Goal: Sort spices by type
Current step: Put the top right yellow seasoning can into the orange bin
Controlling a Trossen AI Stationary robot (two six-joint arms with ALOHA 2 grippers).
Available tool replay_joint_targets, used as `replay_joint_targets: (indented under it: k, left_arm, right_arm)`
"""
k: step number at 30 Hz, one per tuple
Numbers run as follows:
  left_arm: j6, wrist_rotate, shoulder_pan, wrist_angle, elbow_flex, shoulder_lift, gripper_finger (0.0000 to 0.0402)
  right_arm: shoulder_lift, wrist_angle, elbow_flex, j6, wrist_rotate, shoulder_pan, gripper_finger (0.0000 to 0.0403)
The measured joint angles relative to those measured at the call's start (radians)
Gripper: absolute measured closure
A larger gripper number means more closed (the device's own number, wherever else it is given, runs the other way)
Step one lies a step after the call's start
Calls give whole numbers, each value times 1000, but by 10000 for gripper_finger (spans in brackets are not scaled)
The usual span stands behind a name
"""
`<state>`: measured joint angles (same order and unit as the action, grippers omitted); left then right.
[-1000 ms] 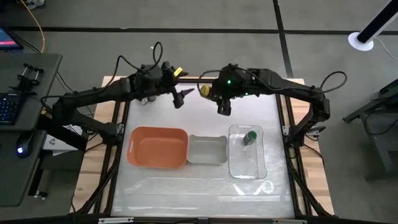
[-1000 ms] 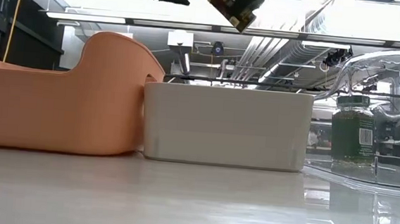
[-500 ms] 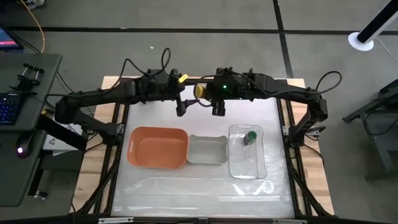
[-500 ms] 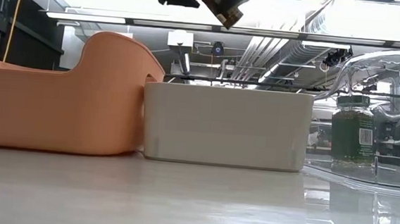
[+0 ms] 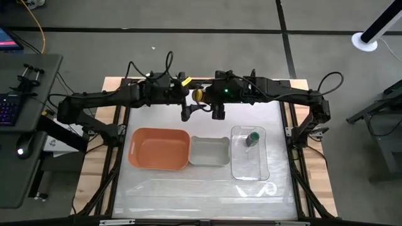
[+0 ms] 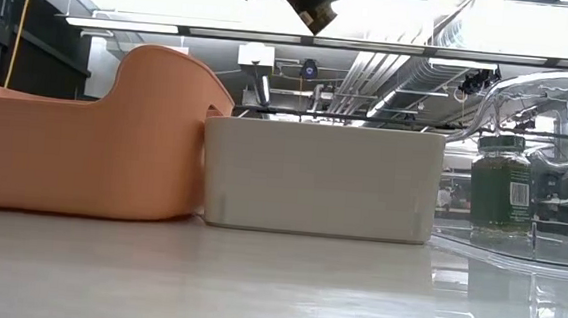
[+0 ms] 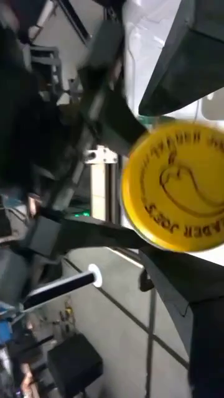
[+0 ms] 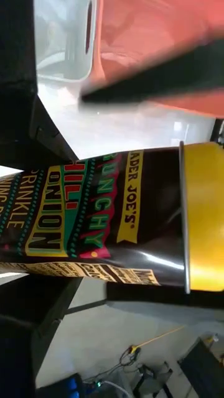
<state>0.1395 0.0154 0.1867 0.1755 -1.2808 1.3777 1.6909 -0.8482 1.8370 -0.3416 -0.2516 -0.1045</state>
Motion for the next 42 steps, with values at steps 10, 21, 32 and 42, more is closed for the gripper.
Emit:
replay_joint_targets:
  k: [10,21,32,42]
  left_arm:
    - [-2,-12,0,5,0,16,85]
    - [52,35,13,62,1,-18,213]
    - [-201,253,57,700,1,-222,213]
    - [-977,130,-299,1215,61,-238,213]
  right_arm:
    - [0,0,0,0,17,21,186]
    - [-6,2,0,-8,-106,22,99]
    - [-38,-52,1,31,-195,-33,37]
    - [-38,-71,1,73,-66,-114,41]
